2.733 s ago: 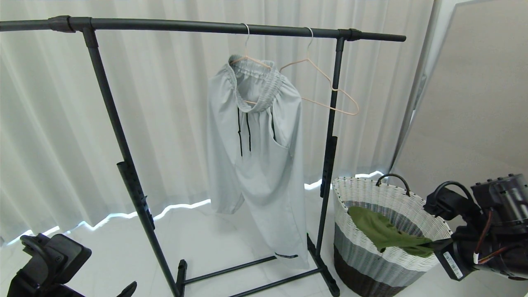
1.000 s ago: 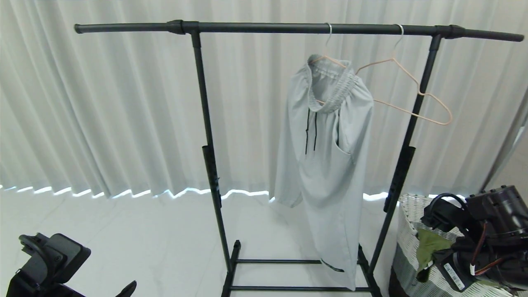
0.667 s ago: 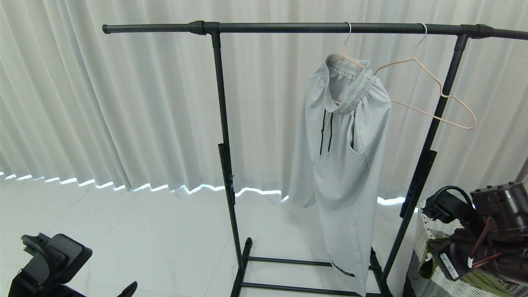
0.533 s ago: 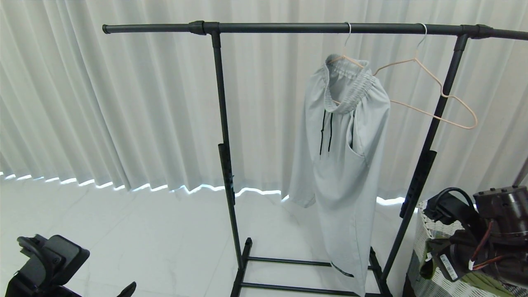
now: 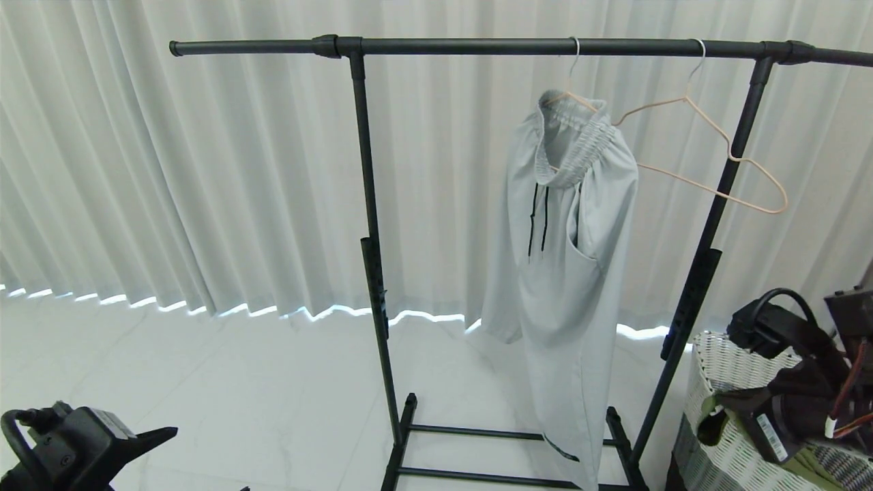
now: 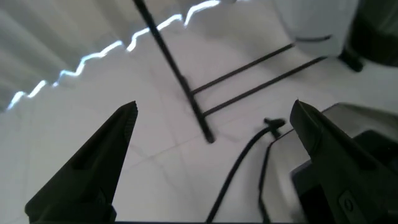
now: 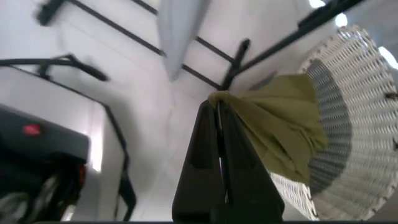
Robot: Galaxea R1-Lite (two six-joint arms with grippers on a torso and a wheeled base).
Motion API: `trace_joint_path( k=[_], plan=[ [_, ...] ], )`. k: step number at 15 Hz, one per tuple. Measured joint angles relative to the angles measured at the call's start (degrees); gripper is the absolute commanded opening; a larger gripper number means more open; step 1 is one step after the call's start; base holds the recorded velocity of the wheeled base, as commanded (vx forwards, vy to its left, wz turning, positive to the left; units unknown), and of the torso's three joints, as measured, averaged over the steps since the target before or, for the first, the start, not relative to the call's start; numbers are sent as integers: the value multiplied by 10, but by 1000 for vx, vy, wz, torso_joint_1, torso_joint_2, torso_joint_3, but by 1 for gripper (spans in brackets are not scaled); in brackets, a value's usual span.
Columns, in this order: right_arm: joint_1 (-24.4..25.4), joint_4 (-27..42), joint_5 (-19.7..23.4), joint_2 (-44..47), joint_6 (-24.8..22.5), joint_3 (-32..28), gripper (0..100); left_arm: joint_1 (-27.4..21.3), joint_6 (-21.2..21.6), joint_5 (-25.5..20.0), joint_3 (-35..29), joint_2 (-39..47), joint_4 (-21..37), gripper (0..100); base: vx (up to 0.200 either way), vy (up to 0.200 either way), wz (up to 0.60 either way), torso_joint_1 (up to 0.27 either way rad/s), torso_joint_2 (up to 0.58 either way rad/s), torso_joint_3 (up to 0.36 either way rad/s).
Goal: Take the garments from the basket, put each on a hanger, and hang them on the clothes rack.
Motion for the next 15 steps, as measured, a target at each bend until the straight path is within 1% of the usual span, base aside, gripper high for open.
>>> trace_joint_path(
  k=[1, 2, 5, 7, 9, 11, 13, 15],
  plan=[
    [-4, 28, 17, -13, 0, -25, 0, -8, -16, -20, -13, 4, 0, 100, 0, 0, 0, 0, 0, 0],
    [-7, 47, 36, -27, 0, -45, 0, -23, -40, -27, -31, 12, 0, 100, 0, 0, 0, 0, 0, 0],
    [-13, 76, 91, -64, 0, -90, 0, -103, -134, -30, -125, 66, -1, 100, 0, 0, 0, 0, 0, 0],
    [-14, 86, 116, -76, 1, -123, 0, -151, -166, -26, -189, 118, -1, 100, 0, 0, 0, 0, 0, 0],
    [-14, 97, 142, -81, 2, -161, 0, -192, -188, -7, -236, 173, -2, 100, 0, 0, 0, 0, 0, 0],
    [-12, 111, 171, -83, 2, -194, 0, -221, -213, 21, -257, 212, -1, 100, 0, 0, 0, 0, 0, 0],
    [-9, 135, 224, -83, 2, -244, 0, -258, -267, 39, -275, 242, -1, 100, 0, 0, 0, 0, 0, 0],
    [-3, 163, 260, -83, 2, -280, 0, -284, -292, 41, -290, 262, -1, 100, 0, 0, 0, 0, 0, 0]
  ],
)
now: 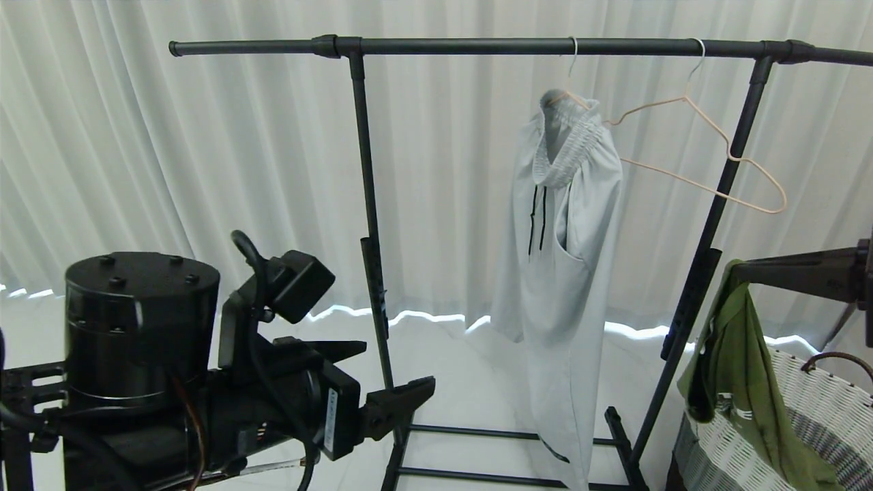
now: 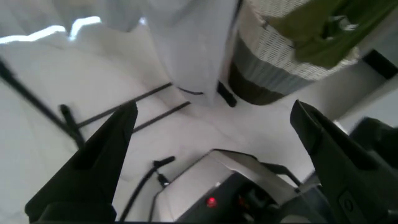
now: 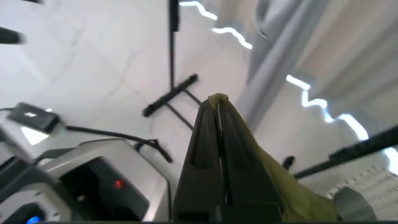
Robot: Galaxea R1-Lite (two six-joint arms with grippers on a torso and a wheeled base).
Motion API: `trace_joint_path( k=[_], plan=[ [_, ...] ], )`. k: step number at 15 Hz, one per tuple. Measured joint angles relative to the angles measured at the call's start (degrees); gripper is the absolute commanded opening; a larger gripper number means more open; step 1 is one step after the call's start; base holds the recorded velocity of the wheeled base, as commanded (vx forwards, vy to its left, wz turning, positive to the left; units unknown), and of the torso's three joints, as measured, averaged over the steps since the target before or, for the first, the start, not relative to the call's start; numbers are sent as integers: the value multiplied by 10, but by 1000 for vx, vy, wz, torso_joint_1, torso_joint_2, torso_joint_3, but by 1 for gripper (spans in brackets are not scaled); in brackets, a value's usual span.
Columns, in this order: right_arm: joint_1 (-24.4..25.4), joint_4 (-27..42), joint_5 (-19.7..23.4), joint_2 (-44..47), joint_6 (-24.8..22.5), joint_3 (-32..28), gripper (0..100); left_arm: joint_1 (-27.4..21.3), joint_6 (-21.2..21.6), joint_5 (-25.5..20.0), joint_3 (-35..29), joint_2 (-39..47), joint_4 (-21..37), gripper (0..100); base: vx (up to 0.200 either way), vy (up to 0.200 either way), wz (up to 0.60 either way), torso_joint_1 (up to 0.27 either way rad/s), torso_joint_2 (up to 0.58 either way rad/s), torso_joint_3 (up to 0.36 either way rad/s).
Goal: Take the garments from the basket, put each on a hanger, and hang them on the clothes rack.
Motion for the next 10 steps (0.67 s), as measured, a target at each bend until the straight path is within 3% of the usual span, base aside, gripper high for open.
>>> trace_joint_path(
  k=[2, 7, 10],
  plan=[
    [9, 25, 26, -4, 0, -26, 0, -43, -25, 6, -23, 30, 0, 100, 0, 0, 0, 0, 0, 0],
    [20, 33, 28, -21, 0, -18, 0, -124, -96, 32, -133, 148, -24, 100, 0, 0, 0, 0, 0, 0],
    [20, 34, 29, -30, 0, -14, 0, -164, -116, 87, -197, 241, -54, 100, 0, 0, 0, 0, 0, 0]
  ],
)
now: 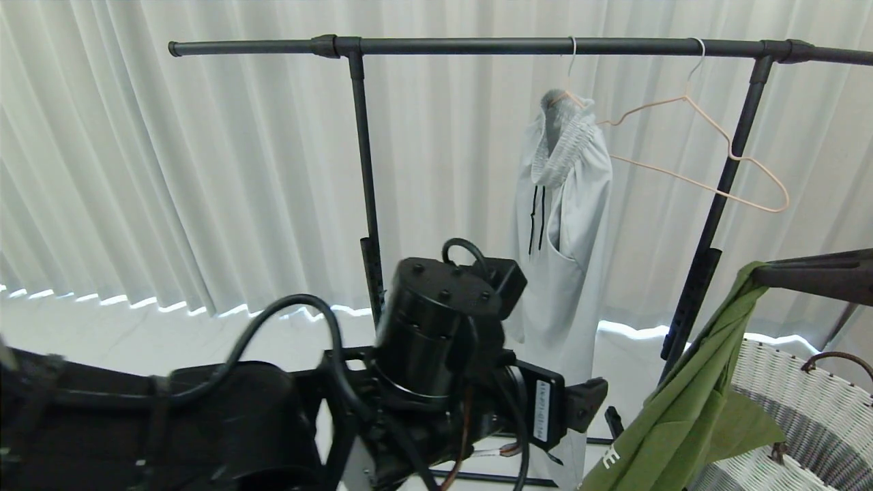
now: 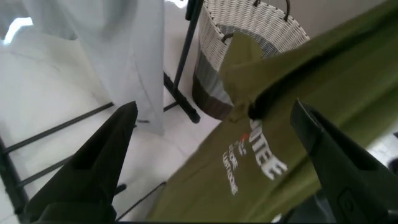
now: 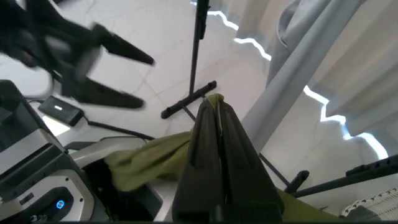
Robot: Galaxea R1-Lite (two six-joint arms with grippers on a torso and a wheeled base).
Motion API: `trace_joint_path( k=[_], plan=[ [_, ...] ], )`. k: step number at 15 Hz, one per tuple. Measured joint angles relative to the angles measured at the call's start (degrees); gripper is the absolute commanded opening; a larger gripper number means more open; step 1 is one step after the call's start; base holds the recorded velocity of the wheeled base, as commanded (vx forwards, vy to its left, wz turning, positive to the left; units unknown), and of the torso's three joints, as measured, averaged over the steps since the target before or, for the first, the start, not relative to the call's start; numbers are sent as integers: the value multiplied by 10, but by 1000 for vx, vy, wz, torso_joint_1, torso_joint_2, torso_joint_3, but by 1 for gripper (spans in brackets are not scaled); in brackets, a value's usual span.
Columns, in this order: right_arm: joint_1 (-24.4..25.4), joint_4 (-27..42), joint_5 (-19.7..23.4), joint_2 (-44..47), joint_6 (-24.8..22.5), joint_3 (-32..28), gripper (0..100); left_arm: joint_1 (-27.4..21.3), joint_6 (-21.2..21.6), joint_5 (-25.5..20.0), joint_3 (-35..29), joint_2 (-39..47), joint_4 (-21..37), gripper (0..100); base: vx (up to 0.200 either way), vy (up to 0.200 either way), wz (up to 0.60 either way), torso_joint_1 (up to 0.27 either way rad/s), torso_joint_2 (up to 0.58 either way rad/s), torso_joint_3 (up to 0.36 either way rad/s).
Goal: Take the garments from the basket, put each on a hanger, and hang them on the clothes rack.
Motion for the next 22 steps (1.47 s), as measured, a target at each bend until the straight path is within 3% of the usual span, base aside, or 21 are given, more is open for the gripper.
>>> trace_joint_path(
  k=[4, 7, 10, 13, 17, 22],
  plan=[
    [0, 7, 1, -22, 0, 7, 0, -17, 0, 9, -48, 78, -20, 100, 0, 0, 0, 0, 0, 0],
    [7, 48, 2, -41, -4, 7, 0, -18, 4, -19, -58, 95, -20, 100, 0, 0, 0, 0, 0, 0],
    [15, 60, 2, -46, -7, -18, 0, -18, 34, -33, -54, 100, -21, 100, 0, 0, 0, 0, 0, 0],
    [28, 56, 4, -26, -7, -54, 0, -9, 37, -35, -18, 83, -21, 100, 0, 0, 0, 0, 0, 0],
    [93, 13, 5, 21, -5, -84, 0, 20, 38, -49, 78, -3, -20, 100, 0, 0, 0, 0, 0, 0],
    [179, -23, 4, 109, -2, -146, 0, 96, 49, -54, 156, -118, -20, 100, 0, 0, 0, 0, 0, 0]
  ],
)
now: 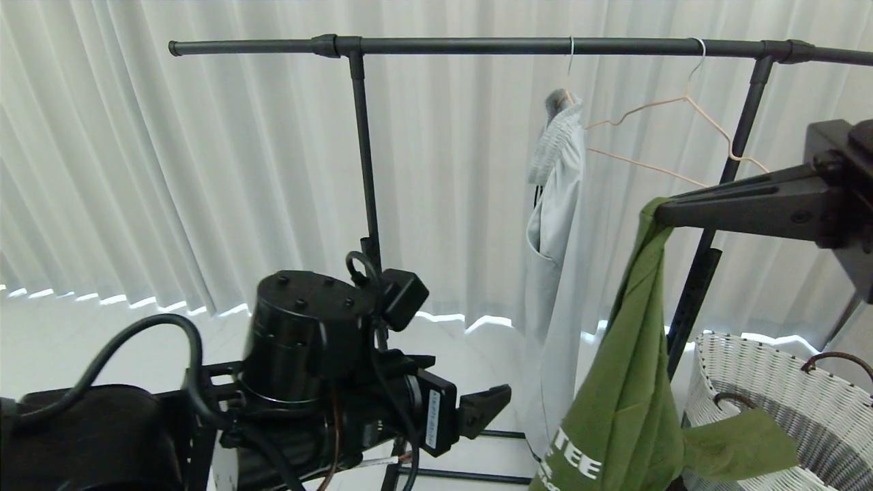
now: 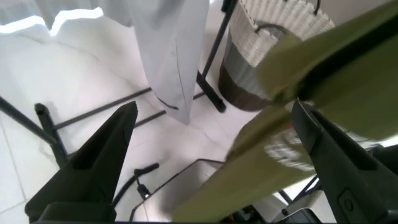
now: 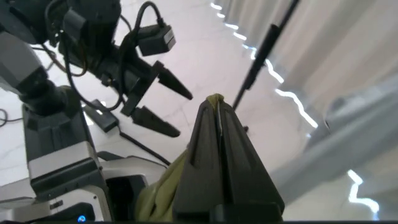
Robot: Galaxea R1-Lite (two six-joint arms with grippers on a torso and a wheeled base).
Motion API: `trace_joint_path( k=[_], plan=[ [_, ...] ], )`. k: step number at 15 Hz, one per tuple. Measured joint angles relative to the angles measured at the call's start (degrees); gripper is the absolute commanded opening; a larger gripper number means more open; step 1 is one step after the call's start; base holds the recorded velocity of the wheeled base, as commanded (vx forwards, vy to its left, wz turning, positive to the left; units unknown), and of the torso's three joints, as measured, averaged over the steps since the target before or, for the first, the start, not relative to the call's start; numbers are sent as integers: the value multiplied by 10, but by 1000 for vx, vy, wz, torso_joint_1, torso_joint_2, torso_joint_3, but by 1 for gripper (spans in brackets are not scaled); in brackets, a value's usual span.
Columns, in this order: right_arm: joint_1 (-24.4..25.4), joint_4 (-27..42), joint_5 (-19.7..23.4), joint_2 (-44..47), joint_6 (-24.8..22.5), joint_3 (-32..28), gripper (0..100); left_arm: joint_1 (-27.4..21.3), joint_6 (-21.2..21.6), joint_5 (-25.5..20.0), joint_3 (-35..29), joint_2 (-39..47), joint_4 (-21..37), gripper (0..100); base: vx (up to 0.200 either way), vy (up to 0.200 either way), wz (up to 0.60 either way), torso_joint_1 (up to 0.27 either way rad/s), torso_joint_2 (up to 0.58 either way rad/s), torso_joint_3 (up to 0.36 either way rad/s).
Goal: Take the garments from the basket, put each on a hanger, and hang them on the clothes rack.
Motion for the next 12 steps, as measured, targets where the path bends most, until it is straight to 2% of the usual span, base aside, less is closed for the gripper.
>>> trace_joint_path(
  k=[7, 12],
  plan=[
    [35, 5, -4, 48, 0, -24, 0, 20, 3, -19, 53, -66, 0, 100, 0, 0, 0, 0, 0, 0],
    [70, 4, -4, 69, -1, -25, 0, 18, 11, -39, 74, -74, 0, 100, 0, 0, 0, 0, 0, 0]
  ],
)
